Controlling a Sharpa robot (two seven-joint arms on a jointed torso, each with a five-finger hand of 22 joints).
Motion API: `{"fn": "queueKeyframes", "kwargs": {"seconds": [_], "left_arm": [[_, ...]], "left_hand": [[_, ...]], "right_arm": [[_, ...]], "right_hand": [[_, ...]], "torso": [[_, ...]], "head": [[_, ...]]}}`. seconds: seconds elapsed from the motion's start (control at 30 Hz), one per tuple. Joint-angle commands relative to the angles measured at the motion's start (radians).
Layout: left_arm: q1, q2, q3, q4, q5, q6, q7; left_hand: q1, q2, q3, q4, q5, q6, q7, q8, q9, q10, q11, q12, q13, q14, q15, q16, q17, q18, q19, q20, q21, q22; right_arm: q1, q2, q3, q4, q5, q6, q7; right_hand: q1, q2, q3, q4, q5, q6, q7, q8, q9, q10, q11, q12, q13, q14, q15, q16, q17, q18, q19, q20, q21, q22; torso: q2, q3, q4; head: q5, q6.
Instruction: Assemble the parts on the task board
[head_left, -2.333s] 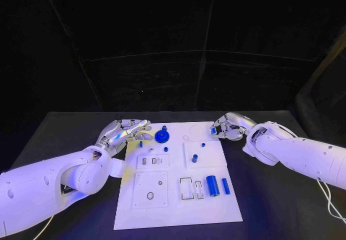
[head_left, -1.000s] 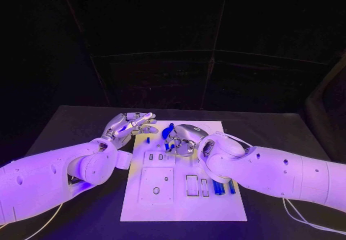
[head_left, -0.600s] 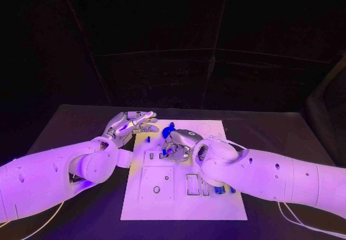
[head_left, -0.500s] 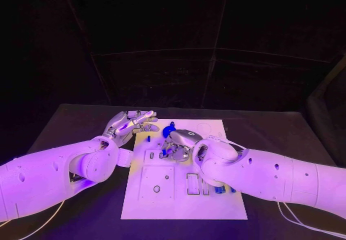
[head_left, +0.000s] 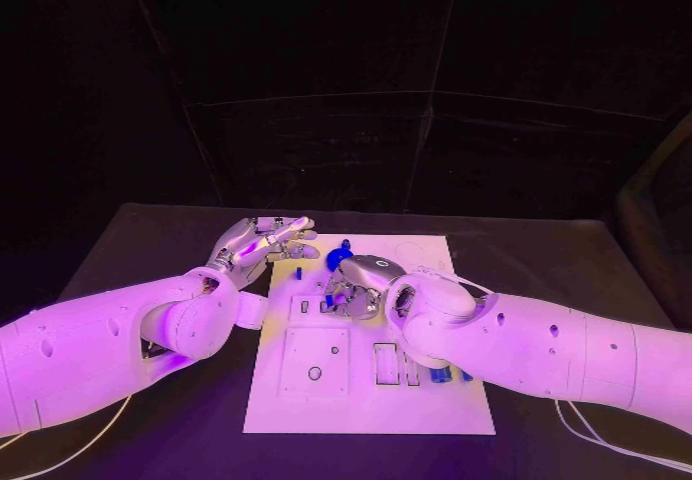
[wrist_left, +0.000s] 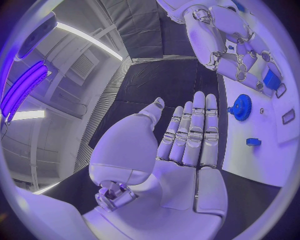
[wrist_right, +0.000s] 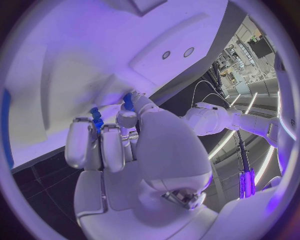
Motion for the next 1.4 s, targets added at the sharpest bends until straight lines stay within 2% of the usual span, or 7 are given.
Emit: {"fn": "queueKeyframes", "kwargs": {"seconds": [0.03, 0.57, 0.77, 1.07, 1.27, 1.4], "left_arm": [[0.002, 0.002, 0.001, -0.001, 0.002, 0.006, 0.000], [0.002, 0.004, 0.001, -0.005, 0.002, 0.008, -0.001], [0.002, 0.004, 0.001, -0.006, 0.002, 0.009, -0.002], [0.002, 0.004, 0.001, -0.007, 0.002, 0.010, -0.003], [0.002, 0.004, 0.001, -0.007, 0.002, 0.010, -0.003], [0.002, 0.004, 0.001, -0.008, 0.002, 0.010, -0.003]], "left_hand": [[0.006, 0.003, -0.001, -0.007, 0.004, 0.004, 0.001, -0.004, -0.001, 0.010, 0.000, -0.007, -0.001, -0.005, 0.003, -0.004, 0.002, 0.004, -0.002, 0.004, -0.006, -0.001], [0.006, 0.003, -0.001, -0.007, 0.004, 0.004, 0.001, -0.004, -0.001, 0.010, 0.000, -0.007, -0.001, -0.005, 0.003, -0.004, 0.002, 0.004, -0.002, 0.004, -0.006, -0.001], [0.006, 0.003, -0.001, -0.007, 0.004, 0.004, 0.001, -0.004, -0.001, 0.010, 0.000, -0.007, -0.001, -0.005, 0.003, -0.004, 0.002, 0.004, -0.002, 0.004, -0.006, -0.001], [0.006, 0.003, -0.001, -0.007, 0.004, 0.004, 0.001, -0.004, -0.001, 0.010, 0.000, -0.007, -0.001, -0.005, 0.003, -0.004, 0.002, 0.004, -0.002, 0.004, -0.006, -0.001], [0.006, 0.003, -0.001, -0.007, 0.004, 0.004, 0.001, -0.004, -0.001, 0.010, 0.000, -0.007, -0.001, -0.005, 0.003, -0.004, 0.002, 0.004, -0.002, 0.004, -0.006, -0.001], [0.006, 0.003, -0.001, -0.007, 0.004, 0.004, 0.001, -0.004, -0.001, 0.010, 0.000, -0.007, -0.001, -0.005, 0.003, -0.004, 0.002, 0.004, -0.002, 0.004, -0.006, -0.001]], "right_arm": [[-0.004, -0.003, -0.003, 0.001, -0.030, 0.040, -0.021], [-0.005, -0.015, -0.003, 0.019, -0.058, 0.069, -0.044], [-0.005, -0.016, -0.003, 0.022, -0.062, 0.066, -0.052], [-0.005, -0.014, -0.003, 0.023, -0.064, 0.028, -0.062], [-0.005, -0.013, -0.003, 0.024, -0.064, 0.004, -0.063], [-0.005, -0.013, -0.003, 0.026, -0.064, -0.025, -0.060]], "right_hand": [[-0.011, -0.002, 0.007, -0.001, 0.007, 0.016, -0.012, 0.000, 0.012, -0.007, 0.003, -0.006, -0.002, 0.056, 0.000, -0.005, 0.013, -0.012, -0.009, 0.001, -0.005, -0.002], [-0.024, -0.017, 0.009, -0.002, 0.018, 0.011, -0.009, -0.005, 0.009, -0.009, 0.006, -0.009, -0.004, 0.055, 0.002, -0.007, 0.012, -0.011, -0.010, 0.003, -0.006, -0.003], [-0.044, -0.033, 0.009, 0.003, 0.028, -0.001, -0.005, -0.014, 0.005, -0.015, 0.010, -0.020, -0.011, 0.055, 0.005, -0.008, 0.011, -0.011, -0.012, 0.005, -0.008, -0.005], [-0.094, -0.077, -0.002, 0.021, 0.036, -0.072, 0.016, -0.053, -0.010, -0.063, 0.028, -0.089, -0.072, 0.052, 0.020, -0.018, 0.001, -0.006, -0.027, 0.019, -0.020, -0.029], [-0.117, -0.092, -0.014, 0.033, 0.058, -0.090, 0.020, -0.059, -0.011, -0.084, 0.033, -0.116, -0.098, 0.050, 0.024, -0.024, -0.006, -0.004, -0.035, 0.024, -0.027, -0.041], [-0.134, -0.101, -0.030, 0.045, 0.055, -0.103, 0.022, -0.063, -0.011, -0.090, 0.036, -0.120, -0.104, 0.049, 0.027, -0.026, -0.009, -0.003, -0.036, 0.026, -0.029, -0.044]], "torso": [[0.000, -0.0001, 0.0000], [0.000, -0.0002, -0.0002], [-0.001, -0.0008, 0.0000], [-0.001, -0.0009, 0.0005], [0.000, -0.0011, 0.0006], [-0.001, -0.0007, 0.0002]], "head": [[0.001, -0.002], [0.002, -0.008], [0.001, -0.008], [0.000, -0.007], [0.000, -0.007], [0.000, -0.006]]}}
